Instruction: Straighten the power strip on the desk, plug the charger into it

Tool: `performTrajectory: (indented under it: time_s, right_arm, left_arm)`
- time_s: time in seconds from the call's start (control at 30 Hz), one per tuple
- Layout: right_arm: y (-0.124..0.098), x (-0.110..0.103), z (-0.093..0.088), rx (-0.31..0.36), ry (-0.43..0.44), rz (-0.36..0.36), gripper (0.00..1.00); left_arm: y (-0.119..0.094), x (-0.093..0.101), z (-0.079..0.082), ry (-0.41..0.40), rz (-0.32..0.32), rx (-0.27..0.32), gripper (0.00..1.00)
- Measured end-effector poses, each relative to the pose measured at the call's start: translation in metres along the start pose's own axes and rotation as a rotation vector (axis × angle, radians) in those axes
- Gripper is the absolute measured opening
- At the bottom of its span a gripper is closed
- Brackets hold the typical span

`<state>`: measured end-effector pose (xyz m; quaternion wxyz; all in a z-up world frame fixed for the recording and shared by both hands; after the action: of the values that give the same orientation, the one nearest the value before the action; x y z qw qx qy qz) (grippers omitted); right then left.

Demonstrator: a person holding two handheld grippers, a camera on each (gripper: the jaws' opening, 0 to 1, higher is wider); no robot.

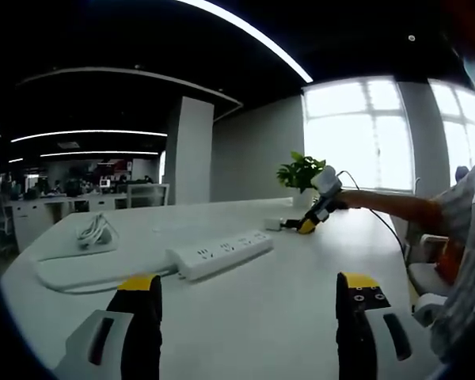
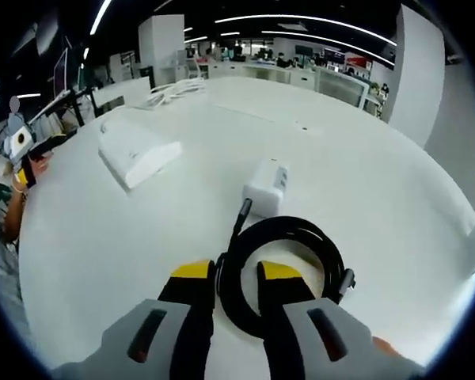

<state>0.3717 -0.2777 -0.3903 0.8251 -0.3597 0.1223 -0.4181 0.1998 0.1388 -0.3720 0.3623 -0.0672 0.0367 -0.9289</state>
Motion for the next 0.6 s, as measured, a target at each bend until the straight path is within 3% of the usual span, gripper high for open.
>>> performTrajectory:
  time_s: [0.1, 0.6]
  right_arm:
    - [0.0007, -0.0004, -0.0003, -0.002, -0.014, -0.013, 0.14]
    - [-0.0001, -0.0029, 0.0027, 0.018, 0.033, -0.028, 0.09]
  left_arm:
    - [-0.0009, 0.0006, -0.0005, -0.002, -0.004, 0.0, 0.93]
    - [-0.0012, 0.0027, -0.001, -0.011, -0.011, 0.008, 0.92]
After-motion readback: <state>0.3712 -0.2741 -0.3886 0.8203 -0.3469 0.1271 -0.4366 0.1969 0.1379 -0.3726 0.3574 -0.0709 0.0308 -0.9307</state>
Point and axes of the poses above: the point that each gripper's makers call its tool centre point, and the gripper's own axes: y roughly forward along the fingers, x roughly to its right, z roughly out of its top, the point moved 6 cm from there along -y, roughly backward along the fingers, and after that the axes turned 4 degrees about -z, right-handed, at the moved point
